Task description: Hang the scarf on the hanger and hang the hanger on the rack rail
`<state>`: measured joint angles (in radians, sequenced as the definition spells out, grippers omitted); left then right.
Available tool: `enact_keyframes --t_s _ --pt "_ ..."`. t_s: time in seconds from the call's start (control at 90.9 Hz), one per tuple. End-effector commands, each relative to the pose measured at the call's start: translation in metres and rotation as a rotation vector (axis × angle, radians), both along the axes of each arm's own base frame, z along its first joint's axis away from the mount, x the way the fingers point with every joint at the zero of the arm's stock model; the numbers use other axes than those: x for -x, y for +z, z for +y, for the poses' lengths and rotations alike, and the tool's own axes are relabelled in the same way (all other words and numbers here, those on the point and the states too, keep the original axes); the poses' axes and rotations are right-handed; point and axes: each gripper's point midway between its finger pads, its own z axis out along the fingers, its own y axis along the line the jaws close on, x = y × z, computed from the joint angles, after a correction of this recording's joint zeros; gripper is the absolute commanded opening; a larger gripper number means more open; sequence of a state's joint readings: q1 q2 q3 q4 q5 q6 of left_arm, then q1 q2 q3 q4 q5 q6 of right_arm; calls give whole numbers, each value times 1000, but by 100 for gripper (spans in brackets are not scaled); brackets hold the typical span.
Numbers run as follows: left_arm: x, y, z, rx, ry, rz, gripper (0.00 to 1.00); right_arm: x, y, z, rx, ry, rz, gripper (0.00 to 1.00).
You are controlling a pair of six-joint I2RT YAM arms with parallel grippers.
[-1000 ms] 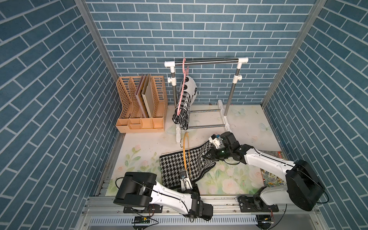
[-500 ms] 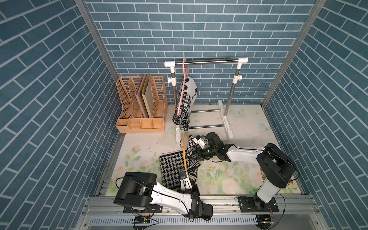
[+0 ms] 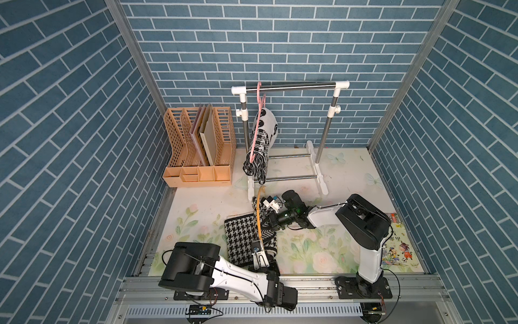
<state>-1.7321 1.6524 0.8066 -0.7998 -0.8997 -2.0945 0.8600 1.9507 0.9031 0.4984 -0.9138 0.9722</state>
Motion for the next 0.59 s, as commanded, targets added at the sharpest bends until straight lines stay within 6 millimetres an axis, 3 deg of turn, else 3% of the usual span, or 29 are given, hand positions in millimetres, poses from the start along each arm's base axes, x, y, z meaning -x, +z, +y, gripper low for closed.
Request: enact_keyframes --t_s 0.0,0.099,0.209,0.286,0.396,0.583 --pt "170 -4 -8 372 -353 188 0 14 10 7 -51 89 35 0" --pt "170 -3 -11 358 -368 187 0 22 9 8 -62 147 52 13" --pt "170 -2 -13 355 -375 190 0 30 5 7 -73 194 76 36" --pt "168 -3 -12 356 -375 190 0 32 6 6 -74 210 61 47" --pt "166 -3 -12 353 -374 184 0 30 23 7 -114 218 -3 62" --pt "168 -4 -12 348 -375 189 0 14 35 0 -101 160 -41 66"
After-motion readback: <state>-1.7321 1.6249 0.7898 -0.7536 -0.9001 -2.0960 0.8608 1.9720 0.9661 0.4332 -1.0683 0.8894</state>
